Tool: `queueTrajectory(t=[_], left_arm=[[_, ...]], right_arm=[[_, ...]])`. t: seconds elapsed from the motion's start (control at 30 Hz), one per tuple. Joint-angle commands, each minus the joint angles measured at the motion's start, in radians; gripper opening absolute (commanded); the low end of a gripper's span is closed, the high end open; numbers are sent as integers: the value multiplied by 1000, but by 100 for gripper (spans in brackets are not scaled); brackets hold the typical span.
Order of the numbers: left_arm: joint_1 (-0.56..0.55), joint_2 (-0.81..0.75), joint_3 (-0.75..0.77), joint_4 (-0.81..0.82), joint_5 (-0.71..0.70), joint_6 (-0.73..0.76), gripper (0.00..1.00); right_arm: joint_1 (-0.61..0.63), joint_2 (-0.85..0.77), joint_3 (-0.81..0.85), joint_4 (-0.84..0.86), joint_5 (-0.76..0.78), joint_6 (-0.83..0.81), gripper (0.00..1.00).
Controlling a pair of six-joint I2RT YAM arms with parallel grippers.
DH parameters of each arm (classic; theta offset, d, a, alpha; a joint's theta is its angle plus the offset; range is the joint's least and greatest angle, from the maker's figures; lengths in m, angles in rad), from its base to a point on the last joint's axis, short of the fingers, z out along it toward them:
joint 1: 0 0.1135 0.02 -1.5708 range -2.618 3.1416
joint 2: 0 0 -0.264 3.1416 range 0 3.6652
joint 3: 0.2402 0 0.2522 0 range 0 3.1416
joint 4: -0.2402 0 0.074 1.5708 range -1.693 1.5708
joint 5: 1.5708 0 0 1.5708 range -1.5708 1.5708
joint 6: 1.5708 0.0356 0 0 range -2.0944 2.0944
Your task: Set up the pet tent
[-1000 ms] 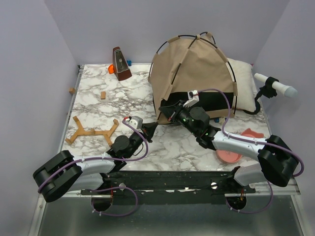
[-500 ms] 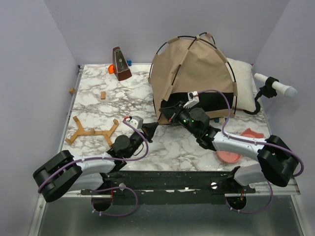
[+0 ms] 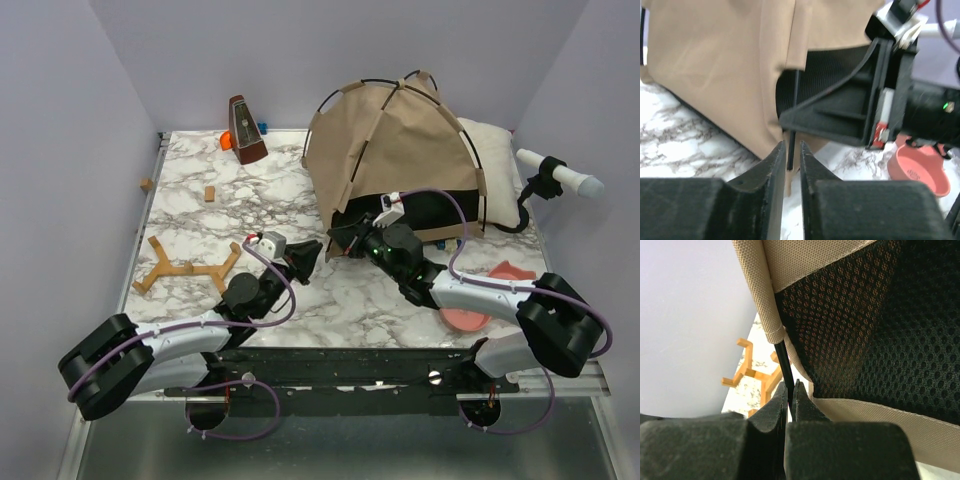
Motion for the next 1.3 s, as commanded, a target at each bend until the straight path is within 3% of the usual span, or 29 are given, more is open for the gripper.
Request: queueTrajectory(t=[0.0, 0.13, 0.4, 0.6, 0.73, 1.13, 1.27], left_arm=[[-6, -62, 40, -21, -26, 28, 28], [-6, -69, 59, -94, 2, 51, 33], [-6, -61, 16, -177, 64, 16, 55], [-6, -22, 50, -228, 92, 11, 59], [-6, 16, 86, -263, 88, 11, 57], [-6, 66, 109, -244, 73, -4, 32], [-6, 74, 112, -237, 72, -9, 17]], right_arm=[[-7, 18, -20, -28, 43, 21, 0], [-7, 17, -17, -25, 41, 25, 0], [-7, -4, -12, -37, 57, 23, 0], [-7, 3, -10, -35, 51, 28, 0], [-8, 2, -10, -34, 50, 31, 0], [-7, 1, -12, -35, 54, 28, 0], [-7, 1, -17, -34, 54, 29, 0]])
